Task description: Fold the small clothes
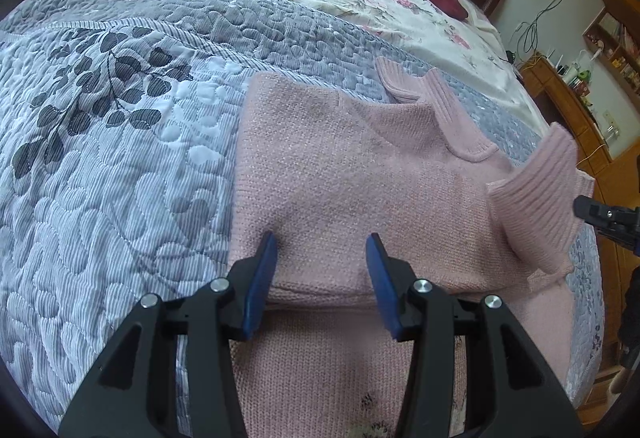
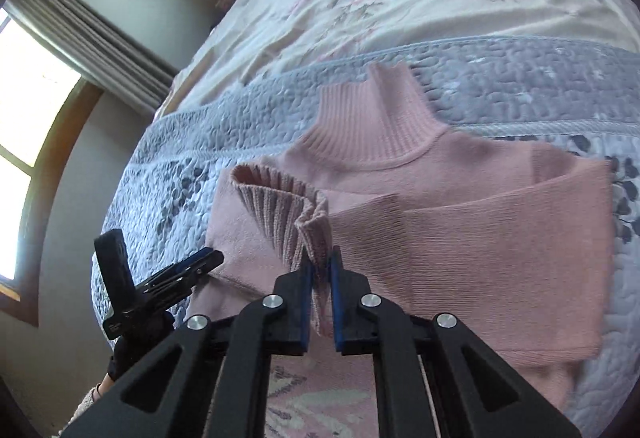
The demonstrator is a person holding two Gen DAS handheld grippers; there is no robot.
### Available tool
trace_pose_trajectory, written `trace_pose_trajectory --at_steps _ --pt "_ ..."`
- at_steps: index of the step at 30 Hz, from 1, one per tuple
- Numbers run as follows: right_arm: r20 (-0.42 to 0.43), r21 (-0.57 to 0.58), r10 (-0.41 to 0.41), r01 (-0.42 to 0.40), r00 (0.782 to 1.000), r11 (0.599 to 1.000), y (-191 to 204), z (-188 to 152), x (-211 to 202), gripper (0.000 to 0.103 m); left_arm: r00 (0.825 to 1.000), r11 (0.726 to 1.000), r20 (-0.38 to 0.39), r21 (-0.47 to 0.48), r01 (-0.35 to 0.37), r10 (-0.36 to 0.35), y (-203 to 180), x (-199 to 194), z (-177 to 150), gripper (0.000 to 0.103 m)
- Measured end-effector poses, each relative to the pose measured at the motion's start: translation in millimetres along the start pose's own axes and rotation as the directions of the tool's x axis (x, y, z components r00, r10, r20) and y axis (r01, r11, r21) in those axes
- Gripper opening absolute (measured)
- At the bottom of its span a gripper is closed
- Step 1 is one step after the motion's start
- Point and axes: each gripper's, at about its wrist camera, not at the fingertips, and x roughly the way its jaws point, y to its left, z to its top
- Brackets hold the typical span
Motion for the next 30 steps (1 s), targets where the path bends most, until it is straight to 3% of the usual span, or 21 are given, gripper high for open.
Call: trace_pose_trajectory --at_steps 7,13,17,20,25,30 --pt "0.076 0.075 -0.128 0.123 0.989 0.990 -58.6 -0.2 -49.1 0.008 1.000 1.000 0.002 0.013 -0.015 0.015 -1.8 0.6 -0.2 0.046" --pt "0.020 0.137 -0.213 0.209 0.977 0.968 -111.3 -12.1 -47.1 0.008 1.000 1.000 -0.003 0.019 -0.020 0.020 -2.6 3.4 1.4 0.046" --pt "-0.067 0.168 -0.238 0.246 0.969 0.955 -138.2 -28.9 -29.5 0.008 1.000 0.999 -0.009 0.043 -0.029 0.030 -3.5 5.4 1.9 0.046" --pt "-0.106 0.152 -0.260 0.274 0.960 0.950 -140.2 -38.1 -27.5 0.011 0.999 0.998 -0.021 0.052 -0.036 0.037 -4.5 4.7 3.3 0.046" --pt "0.009 0.059 -0.365 0.364 0.931 0.930 -110.5 -28.6 -57.0 0.017 0.998 0.992 0.009 0.109 -0.069 0.068 -26.5 -12.1 12.3 0.048" --pt "0.026 -0.001 -0.290 0.290 0.957 0.957 -87.0 -5.2 -42.9 0.021 1.000 0.985 0.016 0.169 -0.021 0.019 -63.1 -10.9 20.8 0.050"
